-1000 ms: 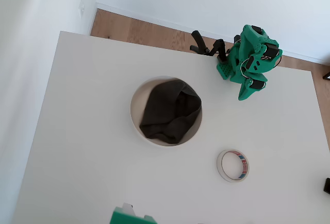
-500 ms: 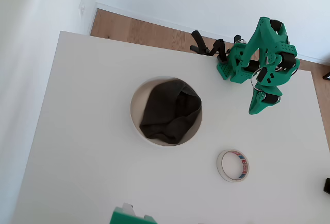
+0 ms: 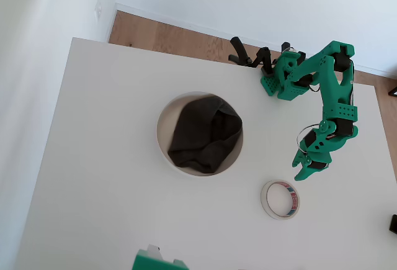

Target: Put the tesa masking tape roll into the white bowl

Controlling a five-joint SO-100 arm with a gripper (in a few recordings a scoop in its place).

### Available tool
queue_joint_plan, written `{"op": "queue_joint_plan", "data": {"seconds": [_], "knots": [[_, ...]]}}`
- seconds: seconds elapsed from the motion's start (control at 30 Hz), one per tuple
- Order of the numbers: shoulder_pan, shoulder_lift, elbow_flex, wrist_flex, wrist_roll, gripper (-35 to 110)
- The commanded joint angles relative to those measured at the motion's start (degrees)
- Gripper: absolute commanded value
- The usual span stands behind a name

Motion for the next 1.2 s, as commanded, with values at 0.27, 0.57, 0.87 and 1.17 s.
{"op": "queue_joint_plan", "data": {"seconds": [0.27, 0.57, 0.87, 1.17], "knots": [[6.50, -5.98, -4.39, -4.66, -0.88, 23], [8.26, -8.35, -4.48, -6.15, -1.76, 20], [6.77, -9.58, -6.77, -4.83, -0.88, 19], [5.27, -10.20, -7.91, -3.87, -0.35, 19]]}}
